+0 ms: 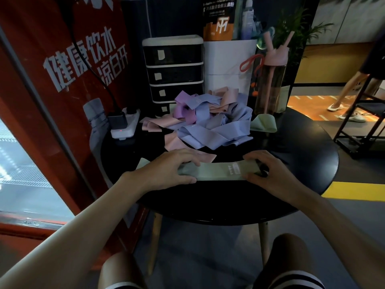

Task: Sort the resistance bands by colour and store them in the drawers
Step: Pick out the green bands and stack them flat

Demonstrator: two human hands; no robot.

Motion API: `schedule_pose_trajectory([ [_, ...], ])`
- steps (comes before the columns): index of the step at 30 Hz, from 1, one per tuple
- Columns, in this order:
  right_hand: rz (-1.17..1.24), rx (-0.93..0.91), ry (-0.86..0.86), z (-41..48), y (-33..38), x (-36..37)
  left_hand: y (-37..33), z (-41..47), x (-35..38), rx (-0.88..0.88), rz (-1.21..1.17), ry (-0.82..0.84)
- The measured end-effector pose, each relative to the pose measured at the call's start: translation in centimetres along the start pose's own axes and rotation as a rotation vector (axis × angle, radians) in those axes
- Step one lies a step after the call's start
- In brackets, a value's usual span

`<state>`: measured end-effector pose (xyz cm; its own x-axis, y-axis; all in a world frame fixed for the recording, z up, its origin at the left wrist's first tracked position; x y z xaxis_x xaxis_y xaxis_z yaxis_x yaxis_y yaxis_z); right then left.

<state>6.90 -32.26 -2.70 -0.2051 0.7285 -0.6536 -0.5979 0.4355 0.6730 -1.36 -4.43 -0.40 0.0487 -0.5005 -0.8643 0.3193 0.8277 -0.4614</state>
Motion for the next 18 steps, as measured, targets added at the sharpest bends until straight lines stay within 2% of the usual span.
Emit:
schedule_pose_trajectory([
  [18, -0.135, 0.024, -0.025, -0.1, -0.1, 0.0, 0.1, 0.2, 1.1, 0.007, 0.024, -0.001],
])
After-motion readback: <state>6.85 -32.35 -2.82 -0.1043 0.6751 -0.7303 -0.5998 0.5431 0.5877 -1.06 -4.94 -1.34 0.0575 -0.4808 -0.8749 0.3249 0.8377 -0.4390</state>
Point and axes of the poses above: each hand's wrist, its own z-axis towards the middle knuckle, its own x-axis out of the palm, y = z × x, the point moved 3 cm from there along z, towards the middle knuckle, and after that the axes turned 1 degree about -y, right-handed, at the moved point
